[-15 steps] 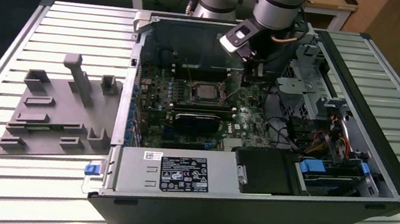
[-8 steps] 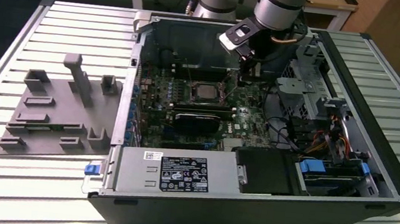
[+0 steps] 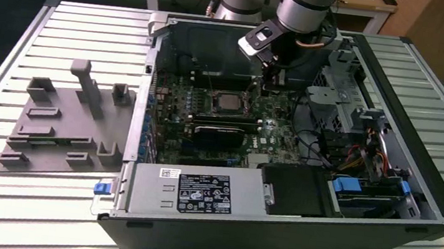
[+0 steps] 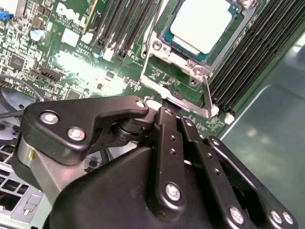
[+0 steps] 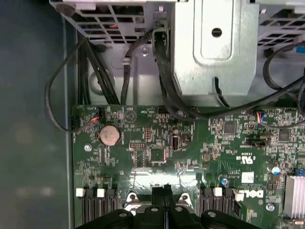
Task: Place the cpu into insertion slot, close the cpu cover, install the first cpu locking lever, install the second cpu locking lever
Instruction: 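Close the cpu cover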
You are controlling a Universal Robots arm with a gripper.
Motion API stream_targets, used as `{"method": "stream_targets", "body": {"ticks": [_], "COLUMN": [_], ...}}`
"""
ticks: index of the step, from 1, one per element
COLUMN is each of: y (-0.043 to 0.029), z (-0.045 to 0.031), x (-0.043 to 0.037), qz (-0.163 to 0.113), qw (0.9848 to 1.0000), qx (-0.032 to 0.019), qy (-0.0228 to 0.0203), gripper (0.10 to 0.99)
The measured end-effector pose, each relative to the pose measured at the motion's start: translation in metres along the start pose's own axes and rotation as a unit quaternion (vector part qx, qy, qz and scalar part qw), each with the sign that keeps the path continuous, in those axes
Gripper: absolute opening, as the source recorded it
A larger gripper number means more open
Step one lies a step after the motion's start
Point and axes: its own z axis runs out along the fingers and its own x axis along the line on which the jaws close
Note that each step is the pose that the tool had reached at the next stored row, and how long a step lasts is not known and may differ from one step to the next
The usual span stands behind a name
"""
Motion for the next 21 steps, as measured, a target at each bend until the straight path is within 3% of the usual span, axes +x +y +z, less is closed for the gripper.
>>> {"method": "stream_targets", "body": {"ticks": [9,14,16,19,21], "y": [-0.0289,-0.0399,-0.0429,-0.0474,-0.0526], "z": [0.0025,0.0035,0.0038,0.0047,0.0058], "x": [-0.0003,-0.0004,-0.0004,-0.0005,-0.0006], "qz": [0.000,0.000,-0.001,-0.001,-0.001], "qw": [0.9999,0.9998,0.9997,0.9992,0.9989], "qx": [-0.0115,-0.0177,-0.0251,-0.0408,-0.0460], "qy": [0.0001,0.0002,0.0003,0.0006,0.0007], "gripper": [0.102,0.102,0.102,0.102,0.102]}}
